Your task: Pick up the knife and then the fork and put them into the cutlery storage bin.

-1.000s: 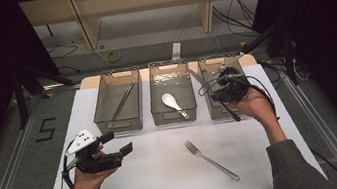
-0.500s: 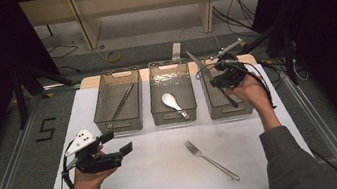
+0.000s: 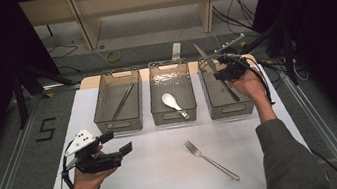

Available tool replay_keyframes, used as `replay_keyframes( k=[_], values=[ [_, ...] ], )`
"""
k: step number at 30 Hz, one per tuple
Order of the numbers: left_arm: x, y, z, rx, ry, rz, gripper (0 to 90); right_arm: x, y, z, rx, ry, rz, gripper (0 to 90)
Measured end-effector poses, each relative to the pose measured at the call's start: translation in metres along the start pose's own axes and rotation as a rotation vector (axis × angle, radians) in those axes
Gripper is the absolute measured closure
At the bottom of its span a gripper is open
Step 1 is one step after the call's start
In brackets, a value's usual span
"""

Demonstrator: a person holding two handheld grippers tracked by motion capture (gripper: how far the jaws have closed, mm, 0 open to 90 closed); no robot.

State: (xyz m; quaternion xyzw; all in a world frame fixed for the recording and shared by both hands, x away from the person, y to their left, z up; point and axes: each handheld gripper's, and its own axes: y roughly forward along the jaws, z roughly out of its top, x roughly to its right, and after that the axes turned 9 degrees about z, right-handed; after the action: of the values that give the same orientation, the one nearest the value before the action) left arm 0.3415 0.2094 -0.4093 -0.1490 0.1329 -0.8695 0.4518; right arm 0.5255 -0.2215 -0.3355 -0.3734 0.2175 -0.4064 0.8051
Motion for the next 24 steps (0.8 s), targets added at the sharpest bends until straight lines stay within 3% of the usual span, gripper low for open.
replay_keyframes(
  k=[17, 24],
  values=[
    [0.0, -0.001, 0.0, 0.001, -0.002, -0.002, 15.3, 0.032, 0.019, -0.014, 0.007, 0.074, -0.073, 80.8],
    [0.0, 0.0, 0.0, -0.001, -0.002, -0.004, 15.3, 0.042, 0.03, -0.027, -0.011, 0.121, -0.071, 80.8]
  ],
)
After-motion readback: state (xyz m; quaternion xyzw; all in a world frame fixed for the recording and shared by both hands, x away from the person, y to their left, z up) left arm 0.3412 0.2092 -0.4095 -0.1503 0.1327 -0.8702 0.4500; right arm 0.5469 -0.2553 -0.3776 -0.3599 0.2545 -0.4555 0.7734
